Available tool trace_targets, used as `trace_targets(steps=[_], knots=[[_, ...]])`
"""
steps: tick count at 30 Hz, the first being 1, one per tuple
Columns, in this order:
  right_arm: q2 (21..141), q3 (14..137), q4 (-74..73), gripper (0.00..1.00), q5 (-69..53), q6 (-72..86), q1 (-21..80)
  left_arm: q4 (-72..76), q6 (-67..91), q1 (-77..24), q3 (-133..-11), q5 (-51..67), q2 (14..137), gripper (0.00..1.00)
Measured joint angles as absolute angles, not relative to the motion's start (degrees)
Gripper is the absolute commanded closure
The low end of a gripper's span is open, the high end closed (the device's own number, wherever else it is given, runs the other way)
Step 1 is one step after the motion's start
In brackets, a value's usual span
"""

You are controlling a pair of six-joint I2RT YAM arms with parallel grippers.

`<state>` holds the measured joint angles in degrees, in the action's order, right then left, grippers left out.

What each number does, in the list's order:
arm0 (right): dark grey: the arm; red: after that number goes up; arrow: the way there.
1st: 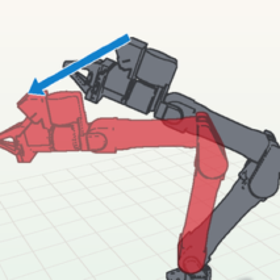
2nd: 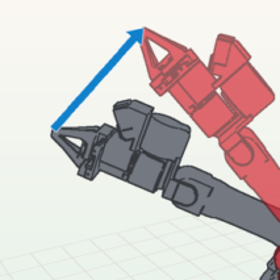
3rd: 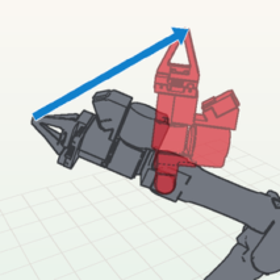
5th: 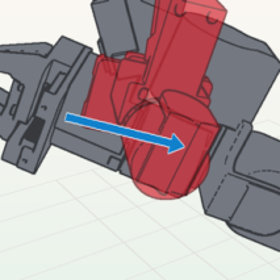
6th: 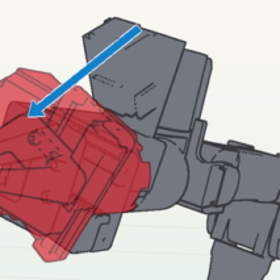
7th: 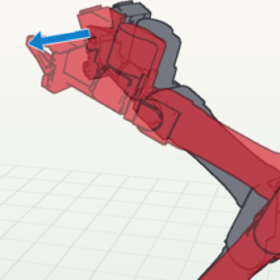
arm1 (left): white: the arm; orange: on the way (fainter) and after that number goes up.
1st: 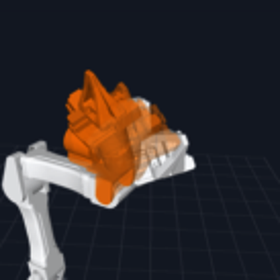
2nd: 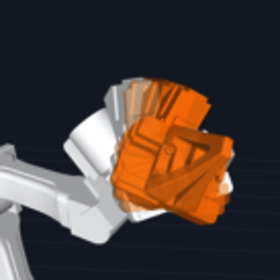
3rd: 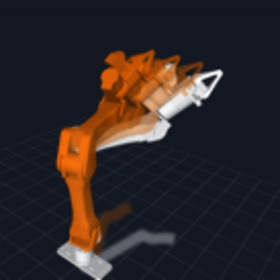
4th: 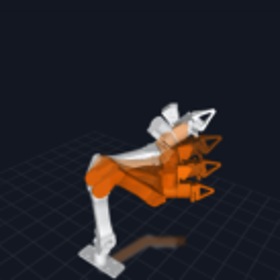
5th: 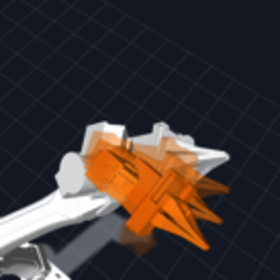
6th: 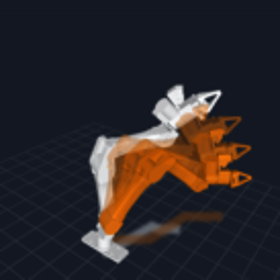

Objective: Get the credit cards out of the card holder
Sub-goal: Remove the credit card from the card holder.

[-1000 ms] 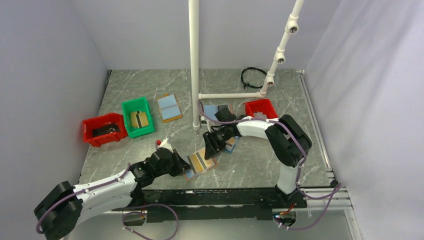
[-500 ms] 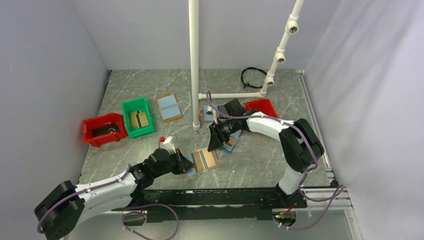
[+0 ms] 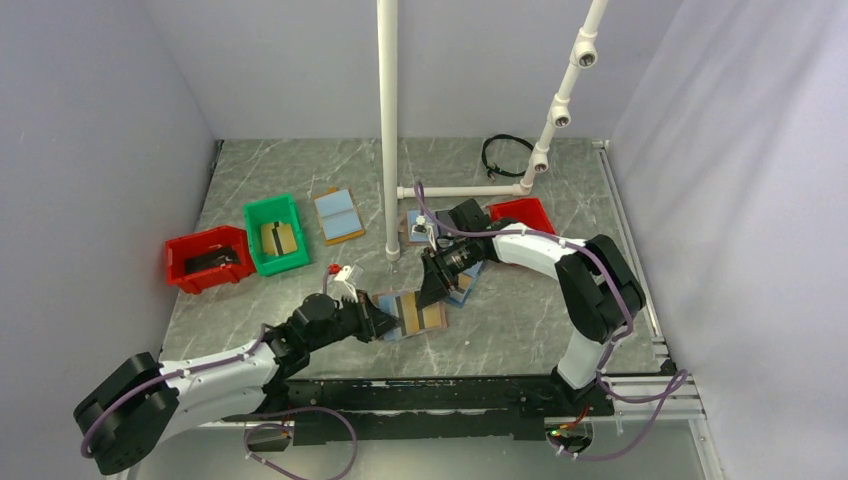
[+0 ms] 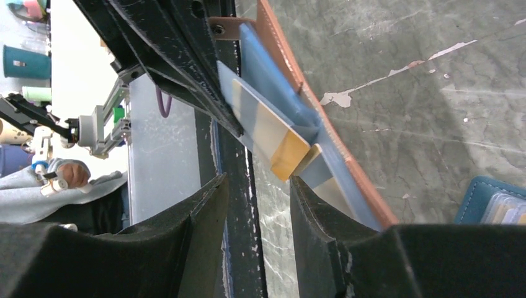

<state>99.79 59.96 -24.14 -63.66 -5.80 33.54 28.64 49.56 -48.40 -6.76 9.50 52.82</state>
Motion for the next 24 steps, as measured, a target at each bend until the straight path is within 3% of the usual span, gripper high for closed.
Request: trace_targets(steps=[18, 22, 24], knots=[[100.3, 60.0, -23.9, 0.57, -70.3, -4.8, 32.4, 36.4, 49.6, -48.4, -5.0, 10.3, 49.7, 1.0], [100.3, 60.0, -23.7, 0.64, -73.0, -4.3, 32.4, 39.9, 49.8, -48.4, -5.0, 10.7, 51.6, 1.0], [100.3, 60.0, -23.5, 0.75, -73.2, -4.2, 32.4, 41.3, 50.0, -48.4, -5.0, 10.9, 52.6, 1.0]])
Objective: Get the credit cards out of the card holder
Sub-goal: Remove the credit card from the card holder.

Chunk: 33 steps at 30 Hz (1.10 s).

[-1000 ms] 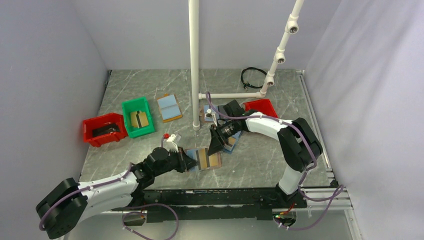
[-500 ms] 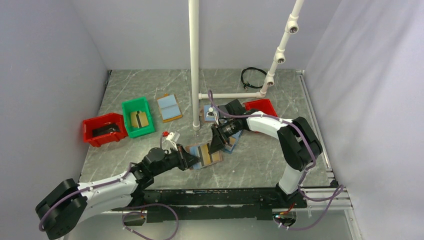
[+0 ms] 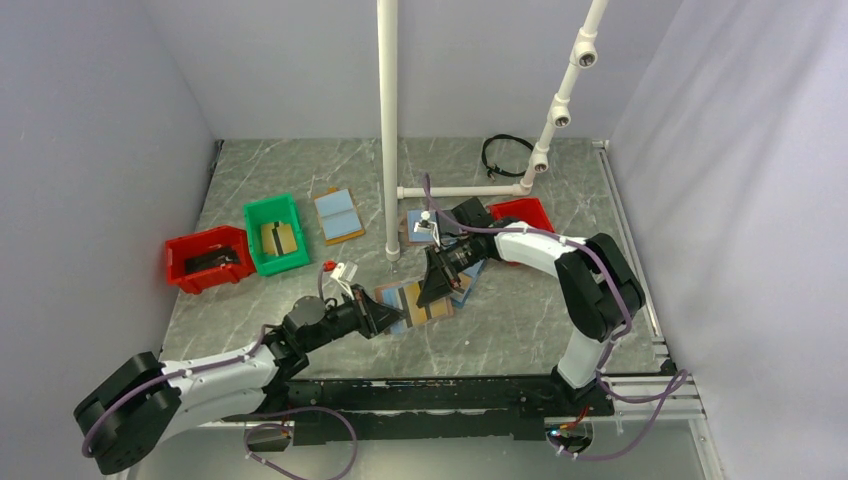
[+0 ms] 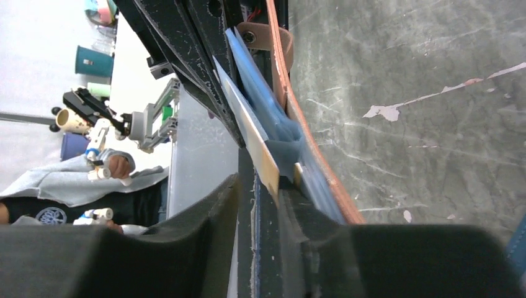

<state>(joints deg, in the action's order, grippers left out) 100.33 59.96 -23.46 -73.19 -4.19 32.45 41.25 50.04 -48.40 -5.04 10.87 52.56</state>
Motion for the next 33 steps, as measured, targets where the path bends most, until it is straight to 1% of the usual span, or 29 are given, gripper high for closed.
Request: trace_targets(steps=[3, 5, 10, 17, 23, 28, 33], knots=[[100.5, 59.9, -23.2, 0.92, -73.4, -3.7, 32.1, 42.9, 50.3, -48.4, -5.0, 11.2, 53.4, 1.0], [100.7, 59.9, -23.1, 0.99, -73.5, -3.4, 31.9, 43.2, 50.3, -48.4, -5.0, 11.2, 53.3, 1.0], [101.4, 60.0, -23.3, 1.0, -75.1, -3.4, 32.1, 40.1, 50.7, -48.4, -4.2, 10.2, 49.7, 1.0], [101.7, 60.2, -23.7, 1.0, -75.5, -3.7, 32.4, 31.9, 51.0, -48.4, -1.8, 8.0, 38.3, 1.0], [102.8, 60.9, -25.6, 1.0, -74.6, -5.7, 32.1, 25.7, 51.8, -48.4, -0.6, 6.1, 31.8, 1.0], [103.5, 63.8, -31.8, 1.0, -72.9, -11.9, 31.5, 20.9, 53.5, -48.4, -0.6, 3.4, 30.5, 1.0], [103.5, 66.0, -37.5, 1.0, -72.0, -18.5, 30.7, 18.5, 55.4, -48.4, -0.6, 1.7, 34.2, 1.0]])
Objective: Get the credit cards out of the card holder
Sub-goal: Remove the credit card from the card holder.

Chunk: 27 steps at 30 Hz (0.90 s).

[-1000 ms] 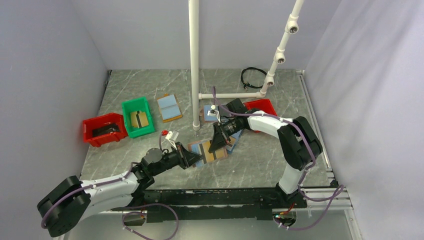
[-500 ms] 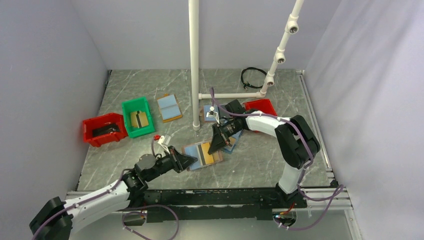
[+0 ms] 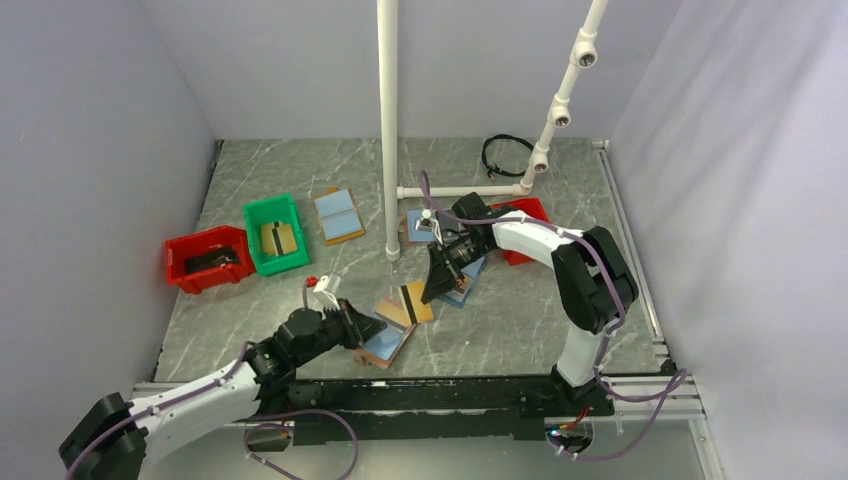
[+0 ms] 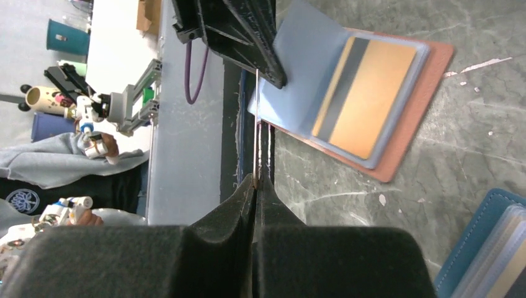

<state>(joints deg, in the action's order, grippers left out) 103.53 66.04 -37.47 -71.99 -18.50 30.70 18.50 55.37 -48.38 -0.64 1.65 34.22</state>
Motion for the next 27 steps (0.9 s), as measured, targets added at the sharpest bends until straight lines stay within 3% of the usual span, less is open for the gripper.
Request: trace_targets(steps=[7, 27], knots=[[103.5, 66.5, -41.5, 1.0, -70.5, -22.9, 30.2, 18.6, 58.2, -48.3, -0.6, 1.1, 43.2, 1.0], [101.6, 67.9, -45.5, 1.0, -64.9, -28.0, 29.8, 15.7, 62.7, -48.2, -5.7, -0.4, 54.3, 1.0]])
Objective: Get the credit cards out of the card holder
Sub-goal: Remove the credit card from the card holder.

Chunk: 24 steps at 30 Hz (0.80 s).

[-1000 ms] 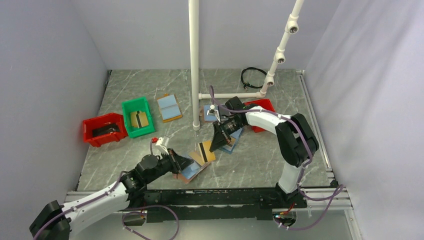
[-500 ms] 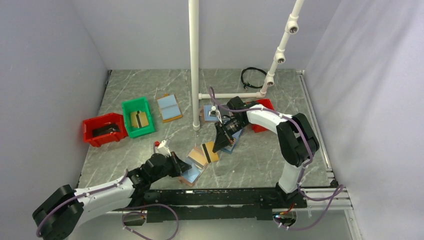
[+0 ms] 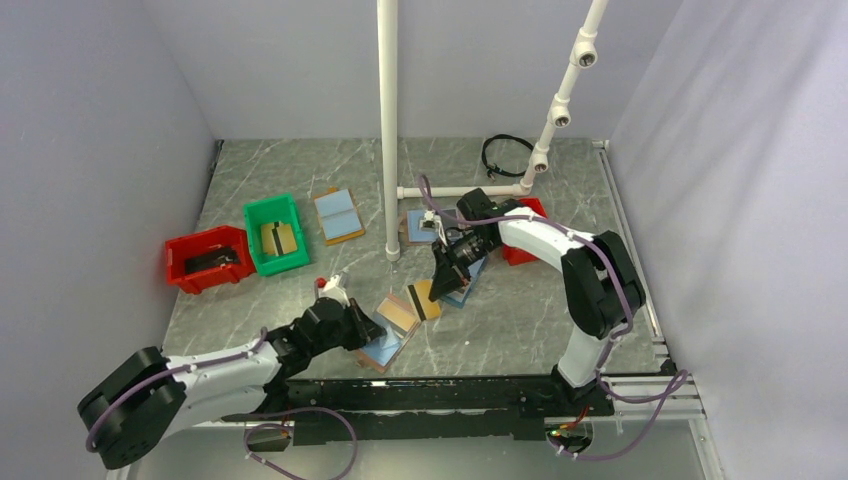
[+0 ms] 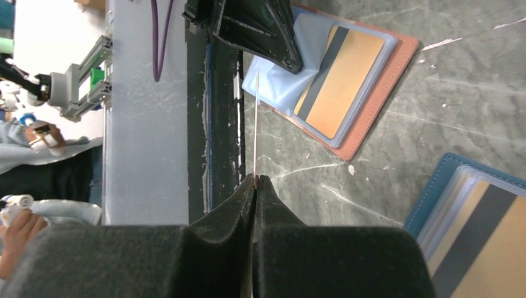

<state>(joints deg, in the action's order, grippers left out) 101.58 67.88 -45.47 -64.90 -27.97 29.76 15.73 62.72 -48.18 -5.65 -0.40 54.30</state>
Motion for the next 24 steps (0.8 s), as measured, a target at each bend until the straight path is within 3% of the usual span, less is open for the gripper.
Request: trace_targets(steps=[12, 24], knots=[[96.6, 67.9, -45.5, 1.0, -61.8, -29.4, 28.0, 20.8, 62.0, -48.2, -11.6, 2.3, 66.4, 1.0], [95.4, 67.9, -46.6, 1.0, -61.8, -30.5, 27.5, 22.9, 61.8, -48.2, -12.9, 3.6, 70.2, 1.0]])
